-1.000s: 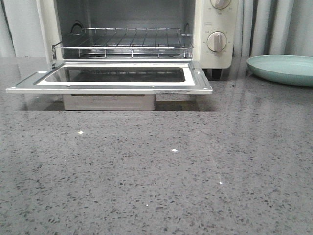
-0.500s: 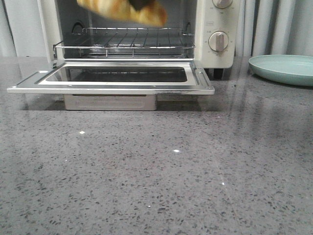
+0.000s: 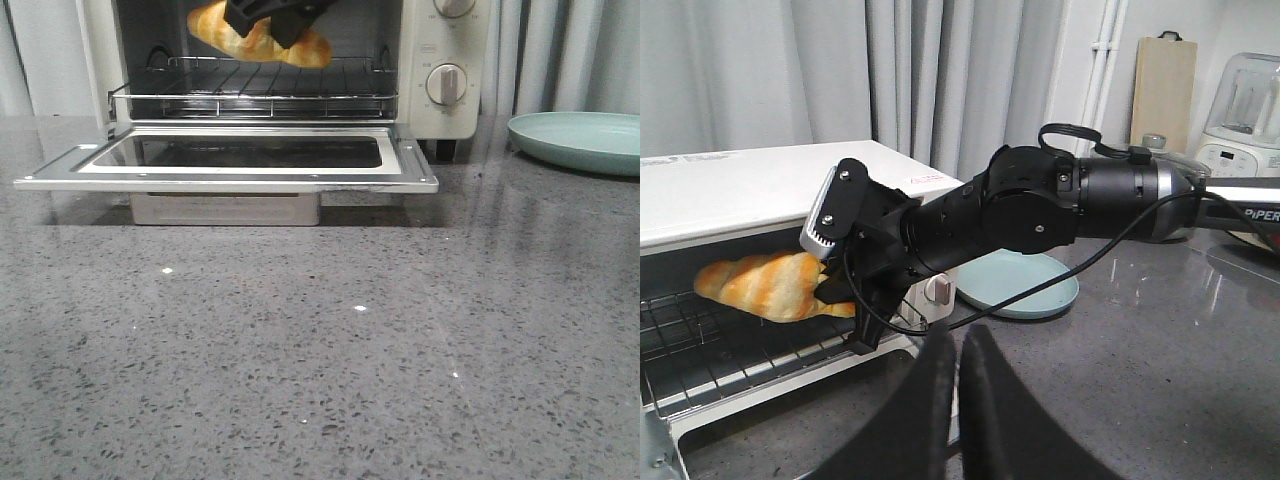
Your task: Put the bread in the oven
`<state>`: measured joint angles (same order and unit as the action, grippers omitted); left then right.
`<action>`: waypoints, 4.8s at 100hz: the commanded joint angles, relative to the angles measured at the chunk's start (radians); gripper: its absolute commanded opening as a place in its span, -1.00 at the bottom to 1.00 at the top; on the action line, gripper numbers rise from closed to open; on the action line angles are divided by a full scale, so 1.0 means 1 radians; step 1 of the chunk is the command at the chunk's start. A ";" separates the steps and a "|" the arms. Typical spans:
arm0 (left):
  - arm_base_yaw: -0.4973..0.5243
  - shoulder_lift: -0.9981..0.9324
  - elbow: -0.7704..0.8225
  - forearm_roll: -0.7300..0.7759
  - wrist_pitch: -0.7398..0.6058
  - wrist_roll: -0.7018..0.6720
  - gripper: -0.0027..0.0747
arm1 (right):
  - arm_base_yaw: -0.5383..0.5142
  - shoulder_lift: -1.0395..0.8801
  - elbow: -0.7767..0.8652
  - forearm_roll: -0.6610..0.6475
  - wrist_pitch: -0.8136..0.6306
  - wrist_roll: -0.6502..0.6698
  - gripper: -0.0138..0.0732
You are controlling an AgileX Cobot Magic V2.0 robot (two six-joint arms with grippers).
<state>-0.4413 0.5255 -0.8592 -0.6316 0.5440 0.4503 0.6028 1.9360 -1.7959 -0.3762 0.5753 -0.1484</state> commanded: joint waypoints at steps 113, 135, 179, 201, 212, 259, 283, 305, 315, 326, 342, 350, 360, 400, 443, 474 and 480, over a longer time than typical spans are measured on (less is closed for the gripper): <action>-0.001 -0.372 0.384 0.421 -0.153 -0.238 -0.99 | 0.080 -1.483 1.099 0.159 -0.105 0.209 -0.79; -0.001 -0.372 0.406 0.419 -0.177 -0.238 -0.99 | 0.031 -1.776 1.221 0.108 0.020 0.213 -0.79; -0.001 -0.370 0.406 0.405 -0.187 -0.238 -0.99 | 0.030 -1.939 1.251 0.090 -0.016 0.213 -0.79; -0.001 -0.370 0.406 0.405 -0.187 -0.238 -0.99 | 0.030 -1.939 1.251 0.090 -0.016 0.213 -0.79; -0.001 -0.370 0.413 0.406 -0.192 -0.238 -0.99 | 0.030 -1.939 1.251 0.090 -0.016 0.213 -0.79; 0.270 -0.546 0.808 0.502 -0.504 -0.272 -0.99 | 0.030 -1.939 1.251 0.090 -0.016 0.213 -0.79; 0.332 -0.556 0.882 0.513 -0.273 -0.278 -0.99 | 0.030 -1.938 1.251 0.090 -0.016 0.213 -0.79; 0.332 -0.556 0.883 0.513 -0.280 -0.274 -0.99 | 0.030 -1.938 1.251 0.090 -0.016 0.213 -0.79; 0.332 -0.556 0.883 0.513 -0.280 -0.274 -0.99 | 0.030 -1.938 1.251 0.090 -0.016 0.213 -0.79; 0.332 -0.556 0.883 0.513 -0.282 -0.274 -0.99 | 0.030 -1.938 1.251 0.090 -0.016 0.213 -0.79; 0.332 -0.556 0.883 0.513 -0.282 -0.274 -0.99 | 0.030 -1.938 1.251 0.090 -0.016 0.213 -0.79; 0.332 -0.556 0.883 0.513 -0.282 -0.274 -0.99 | 0.030 -1.938 1.251 0.090 -0.016 0.213 -0.79; 0.332 -0.556 0.883 0.513 -0.282 -0.274 -0.99 | 0.030 -1.938 1.251 0.090 -0.016 0.213 -0.79; 0.332 -0.556 0.883 0.513 -0.282 -0.274 -0.99 | -0.363 -1.938 1.623 0.152 -0.368 0.245 -0.79; 0.332 -0.556 0.883 0.513 -0.282 -0.274 -0.99 | -0.651 -1.964 1.831 0.250 -0.305 0.245 -0.79; 0.332 -0.556 0.883 0.513 -0.282 -0.274 -0.99 | -0.651 -1.964 1.831 0.250 -0.263 0.245 -0.79; 0.332 -0.556 0.883 0.513 -0.282 -0.274 -0.99 | -0.651 -1.964 1.831 0.250 -0.263 0.245 -0.79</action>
<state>-0.1128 -0.0017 0.0024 -0.1089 0.3298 0.1851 -0.0413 -0.0151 0.0096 -0.1230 0.3352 0.0967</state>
